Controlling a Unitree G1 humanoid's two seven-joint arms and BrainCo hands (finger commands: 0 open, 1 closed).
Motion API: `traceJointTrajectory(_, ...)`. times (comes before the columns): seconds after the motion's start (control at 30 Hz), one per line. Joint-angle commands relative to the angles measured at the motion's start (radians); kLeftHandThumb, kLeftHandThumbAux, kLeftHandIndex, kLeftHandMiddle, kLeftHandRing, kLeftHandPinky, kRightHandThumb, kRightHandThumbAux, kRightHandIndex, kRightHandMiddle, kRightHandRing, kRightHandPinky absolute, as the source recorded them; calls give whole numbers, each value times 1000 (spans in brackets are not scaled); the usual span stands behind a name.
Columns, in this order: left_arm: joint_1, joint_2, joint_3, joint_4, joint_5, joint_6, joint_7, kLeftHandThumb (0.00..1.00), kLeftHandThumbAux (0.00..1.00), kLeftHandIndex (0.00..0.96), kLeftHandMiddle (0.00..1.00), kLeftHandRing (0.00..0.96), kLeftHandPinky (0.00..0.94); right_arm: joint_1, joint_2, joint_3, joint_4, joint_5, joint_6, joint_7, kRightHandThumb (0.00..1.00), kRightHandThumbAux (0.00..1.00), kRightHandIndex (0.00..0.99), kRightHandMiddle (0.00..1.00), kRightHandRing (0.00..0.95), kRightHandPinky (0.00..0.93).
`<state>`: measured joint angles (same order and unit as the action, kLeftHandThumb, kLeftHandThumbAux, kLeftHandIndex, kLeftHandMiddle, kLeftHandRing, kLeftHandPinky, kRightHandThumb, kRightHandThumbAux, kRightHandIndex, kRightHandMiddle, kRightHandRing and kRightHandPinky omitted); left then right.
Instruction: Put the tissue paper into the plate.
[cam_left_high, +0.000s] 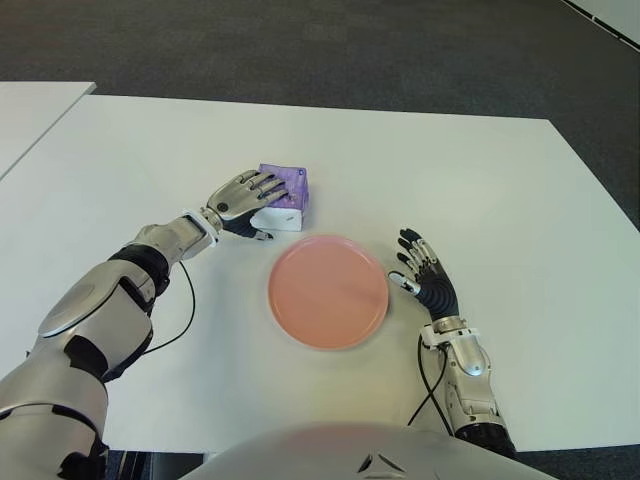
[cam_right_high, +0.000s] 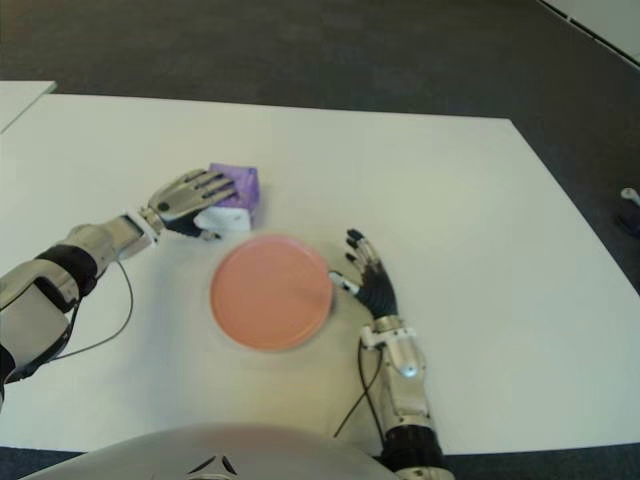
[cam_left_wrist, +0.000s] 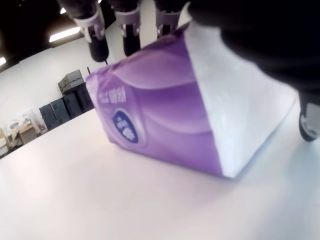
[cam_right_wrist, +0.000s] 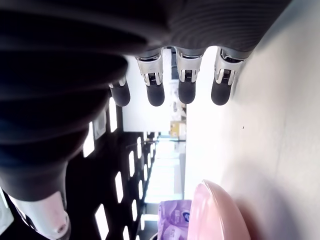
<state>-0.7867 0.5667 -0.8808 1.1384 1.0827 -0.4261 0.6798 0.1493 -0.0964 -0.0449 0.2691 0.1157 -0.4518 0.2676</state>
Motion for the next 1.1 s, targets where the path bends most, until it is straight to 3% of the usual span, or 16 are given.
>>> traceJointTrajectory(0.03, 51, -17, -39, 40, 33, -5, -38, 0, 354, 0, 0, 0, 0, 29, 1, -8, 90, 16, 15, 16, 0, 719, 0, 0, 0, 0)
traceJointTrajectory(0.3, 50, -26, -38, 38, 33, 5, -11, 0, 422, 0, 32, 15, 33, 24, -1, -11, 104, 9, 3, 23, 0, 731, 0, 0, 0, 0)
traceJointTrajectory(0.4, 55, -31, -34, 35, 33, 21, 46, 130, 512, 193, 331, 324, 341, 20, -5, -10, 115, 4, -11, 27, 0, 732, 0, 0, 0, 0)
traceJointTrajectory(0.5, 63, -40, -30, 38, 35, 44, 150, 263, 576, 316, 504, 494, 519, 13, -7, -10, 131, 5, -29, 35, 0, 734, 0, 0, 0, 0)
traceJointTrajectory(0.57, 64, -51, -34, 47, 43, 62, 219, 323, 604, 367, 558, 545, 571, 11, -7, -10, 136, 6, -33, 38, 0, 736, 0, 0, 0, 0)
traceJointTrajectory(0.6, 64, -57, -37, 54, 46, 72, 252, 459, 640, 390, 587, 571, 597, 11, -8, -11, 137, 7, -35, 39, 0, 739, 0, 0, 0, 0)
traceJointTrajectory(0.73, 65, -84, -46, 95, 52, 105, 363, 653, 689, 424, 640, 620, 642, 4, -9, -11, 155, 11, -62, 53, 0, 745, 0, 0, 0, 0)
traceJointTrajectory(0.93, 58, -112, -68, 139, 55, 129, 467, 701, 700, 435, 679, 662, 681, 5, -8, -12, 144, 10, -29, 43, 0, 757, 0, 0, 0, 0)
traceJointTrajectory(1.1, 58, -137, -77, 167, 50, 144, 486, 708, 701, 438, 703, 689, 708, 4, -12, -13, 150, 7, -47, 46, 0, 765, 0, 0, 0, 0)
